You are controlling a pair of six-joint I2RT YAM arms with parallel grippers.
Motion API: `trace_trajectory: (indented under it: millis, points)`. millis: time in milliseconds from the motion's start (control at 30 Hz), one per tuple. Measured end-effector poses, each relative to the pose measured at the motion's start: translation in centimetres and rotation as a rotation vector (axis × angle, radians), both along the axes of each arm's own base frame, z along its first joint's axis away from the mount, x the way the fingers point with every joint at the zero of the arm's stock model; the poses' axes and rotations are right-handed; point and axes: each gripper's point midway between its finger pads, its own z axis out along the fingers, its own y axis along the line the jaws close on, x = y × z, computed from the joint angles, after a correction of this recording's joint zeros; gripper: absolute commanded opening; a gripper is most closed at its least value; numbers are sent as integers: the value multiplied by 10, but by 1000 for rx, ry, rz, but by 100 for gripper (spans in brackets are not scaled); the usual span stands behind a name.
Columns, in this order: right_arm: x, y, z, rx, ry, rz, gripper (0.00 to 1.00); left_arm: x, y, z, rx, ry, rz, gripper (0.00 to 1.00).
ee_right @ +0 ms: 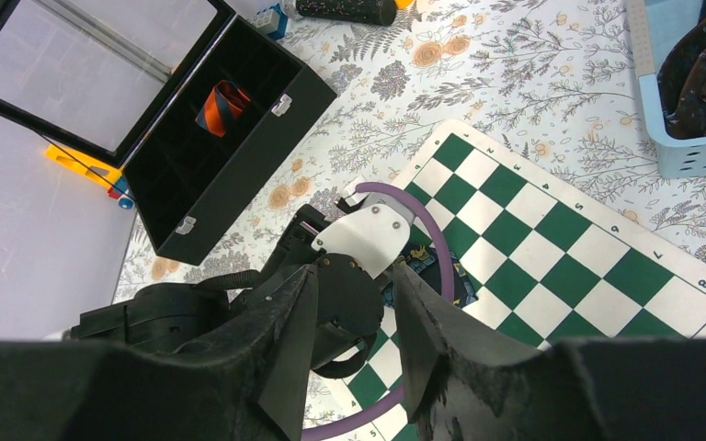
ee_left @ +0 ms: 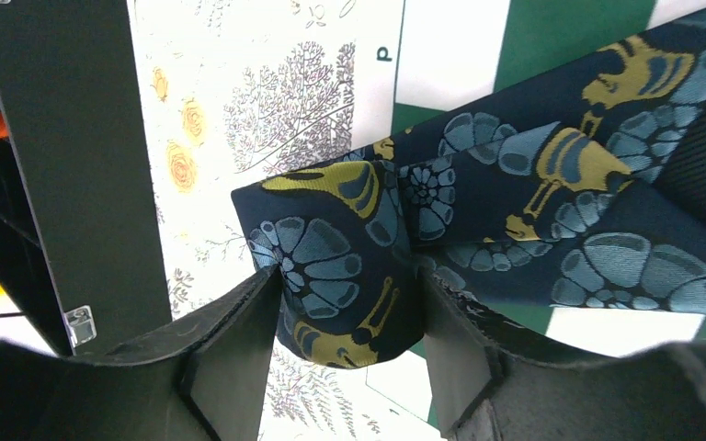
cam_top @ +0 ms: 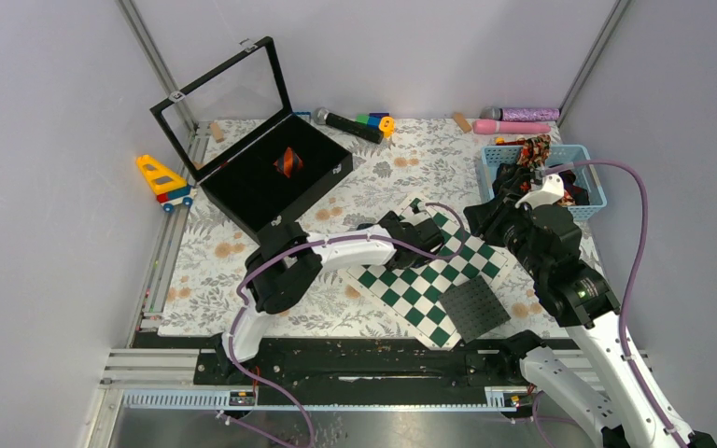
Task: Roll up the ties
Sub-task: Roll the tie at the center of the board.
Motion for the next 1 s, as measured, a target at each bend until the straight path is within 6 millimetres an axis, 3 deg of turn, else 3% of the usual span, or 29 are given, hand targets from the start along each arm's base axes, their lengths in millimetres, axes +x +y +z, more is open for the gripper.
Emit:
trace_trajectory:
  millis: [600,1000]
  points:
    - [3,2,-5,-7,18,1,48,-8,-16,-1,-59,77,-34,57]
    - [3,2,-6,-5,22,1,52,-12,-23,-2,-91,114,-49,65]
